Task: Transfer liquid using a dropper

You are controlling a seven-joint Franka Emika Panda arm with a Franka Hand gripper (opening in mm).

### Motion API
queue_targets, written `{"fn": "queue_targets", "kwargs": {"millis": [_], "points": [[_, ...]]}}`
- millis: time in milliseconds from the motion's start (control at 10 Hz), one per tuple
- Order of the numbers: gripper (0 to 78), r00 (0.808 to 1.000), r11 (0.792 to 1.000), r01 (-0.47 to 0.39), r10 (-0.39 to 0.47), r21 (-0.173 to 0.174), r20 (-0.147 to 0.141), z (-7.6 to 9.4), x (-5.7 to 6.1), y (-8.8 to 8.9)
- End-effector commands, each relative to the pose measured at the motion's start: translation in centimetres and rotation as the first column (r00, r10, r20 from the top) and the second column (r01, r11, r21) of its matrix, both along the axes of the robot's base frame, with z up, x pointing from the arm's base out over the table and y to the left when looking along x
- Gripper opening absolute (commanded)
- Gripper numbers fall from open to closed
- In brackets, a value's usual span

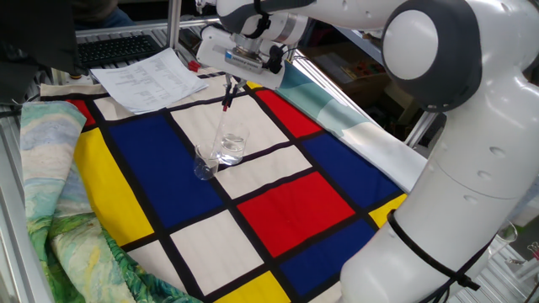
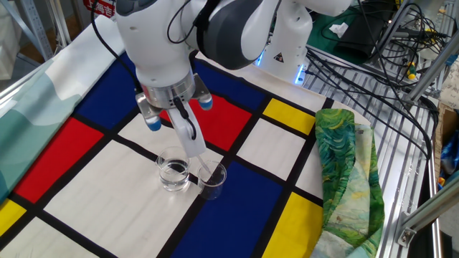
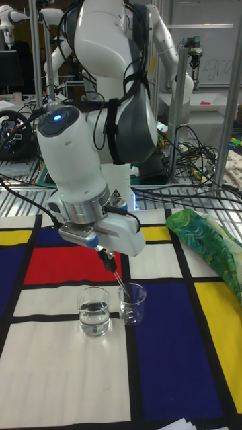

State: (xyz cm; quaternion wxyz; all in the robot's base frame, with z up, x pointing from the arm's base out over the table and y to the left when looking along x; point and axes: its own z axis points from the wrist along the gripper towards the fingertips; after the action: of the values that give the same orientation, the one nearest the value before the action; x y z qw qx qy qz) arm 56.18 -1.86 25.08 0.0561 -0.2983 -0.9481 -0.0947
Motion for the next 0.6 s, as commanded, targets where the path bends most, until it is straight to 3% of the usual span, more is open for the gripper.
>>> {"fn": "queue_targets", "kwargs": {"millis": [100, 600], "points": [[1.8, 1.000, 1.000, 0.004, -0.004, -0.004, 0.010, -0.03, -0.09, 0.19], [1.8, 1.000, 1.000, 0.004, -0.004, -0.016, 0.015, -0.73, -0.24, 0.60]]}}
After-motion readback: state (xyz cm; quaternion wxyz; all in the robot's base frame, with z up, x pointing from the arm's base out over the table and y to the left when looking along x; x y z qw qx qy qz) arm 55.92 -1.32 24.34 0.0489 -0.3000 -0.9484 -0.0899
